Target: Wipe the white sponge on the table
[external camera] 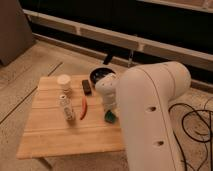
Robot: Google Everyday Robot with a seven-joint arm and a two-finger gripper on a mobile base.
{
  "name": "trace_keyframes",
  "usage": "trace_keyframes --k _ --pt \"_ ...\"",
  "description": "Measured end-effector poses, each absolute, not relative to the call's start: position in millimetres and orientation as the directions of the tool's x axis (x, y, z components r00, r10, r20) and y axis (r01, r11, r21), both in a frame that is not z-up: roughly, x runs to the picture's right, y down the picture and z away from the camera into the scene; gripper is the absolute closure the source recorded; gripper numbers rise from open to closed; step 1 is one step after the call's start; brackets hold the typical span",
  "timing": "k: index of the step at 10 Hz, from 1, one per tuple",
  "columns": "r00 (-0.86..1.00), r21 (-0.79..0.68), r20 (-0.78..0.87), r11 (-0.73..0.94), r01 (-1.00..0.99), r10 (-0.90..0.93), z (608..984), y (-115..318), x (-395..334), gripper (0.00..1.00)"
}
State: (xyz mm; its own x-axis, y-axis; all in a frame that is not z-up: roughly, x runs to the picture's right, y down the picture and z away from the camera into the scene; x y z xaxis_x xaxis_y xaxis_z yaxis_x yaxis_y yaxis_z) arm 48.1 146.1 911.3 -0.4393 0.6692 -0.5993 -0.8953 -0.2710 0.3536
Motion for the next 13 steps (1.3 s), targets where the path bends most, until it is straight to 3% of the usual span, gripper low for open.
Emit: trace_keyframes --k 4,8,13 --pt "-0.434 0.389 -0.611 -0.226 -0.893 0.663 941 109 61 0.89" --pt "-0.306 0.344 -0.635 -0.095 -0.934 0.709 970 77 5 0.89" --pt "-0.236 0.279 -0.662 -0.058 -0.959 0.712 983 83 -52 0.89"
